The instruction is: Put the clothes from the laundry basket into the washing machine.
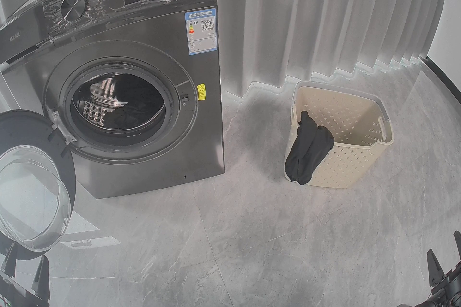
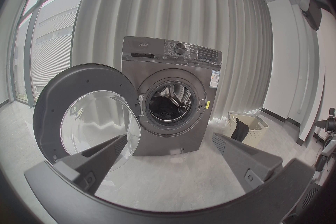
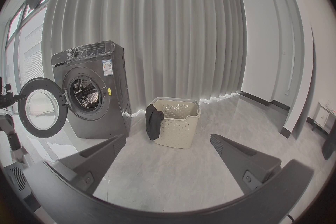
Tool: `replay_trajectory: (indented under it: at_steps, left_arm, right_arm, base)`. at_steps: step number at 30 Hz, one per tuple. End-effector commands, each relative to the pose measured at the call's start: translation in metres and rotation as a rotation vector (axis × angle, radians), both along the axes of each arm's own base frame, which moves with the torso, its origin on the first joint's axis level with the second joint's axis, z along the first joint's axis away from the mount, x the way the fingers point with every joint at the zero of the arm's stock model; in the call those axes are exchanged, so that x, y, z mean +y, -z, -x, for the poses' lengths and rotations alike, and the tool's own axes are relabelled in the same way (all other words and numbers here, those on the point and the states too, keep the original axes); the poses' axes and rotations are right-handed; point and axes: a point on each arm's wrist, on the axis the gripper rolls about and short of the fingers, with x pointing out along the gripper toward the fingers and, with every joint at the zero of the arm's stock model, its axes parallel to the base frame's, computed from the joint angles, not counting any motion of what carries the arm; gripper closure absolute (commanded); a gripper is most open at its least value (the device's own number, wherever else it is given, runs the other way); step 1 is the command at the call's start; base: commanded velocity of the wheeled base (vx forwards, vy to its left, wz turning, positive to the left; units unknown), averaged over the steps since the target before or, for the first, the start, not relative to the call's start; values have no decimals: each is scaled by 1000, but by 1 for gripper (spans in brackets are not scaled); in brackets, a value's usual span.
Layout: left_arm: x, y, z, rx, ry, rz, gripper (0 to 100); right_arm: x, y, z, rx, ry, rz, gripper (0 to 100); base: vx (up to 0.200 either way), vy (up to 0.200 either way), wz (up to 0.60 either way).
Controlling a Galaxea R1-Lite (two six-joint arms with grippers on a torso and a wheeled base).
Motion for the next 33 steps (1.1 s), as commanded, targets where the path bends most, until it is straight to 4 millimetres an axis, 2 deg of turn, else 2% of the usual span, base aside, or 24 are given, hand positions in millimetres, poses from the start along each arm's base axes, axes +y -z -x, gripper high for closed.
replay_trajectory:
  at_steps: [1,23,29,33]
  left_arm:
    - [0,5,0,2,0,-1,0]
    - [0,5,0,4,3,-1,0]
    - [0,5,0,4,3,-3,0]
    - [0,5,0,5,3,-4,0]
  right_arm:
    - [0,5,-2,21,0,1,0]
    - [0,5,-2,21,0,2,0]
    - [0,5,-2,21,0,2,0]
    - [0,5,-2,21,0,2,0]
  base:
    - [0,0,0]
    - [0,0,0]
    - [0,0,-600]
    - [0,0,0]
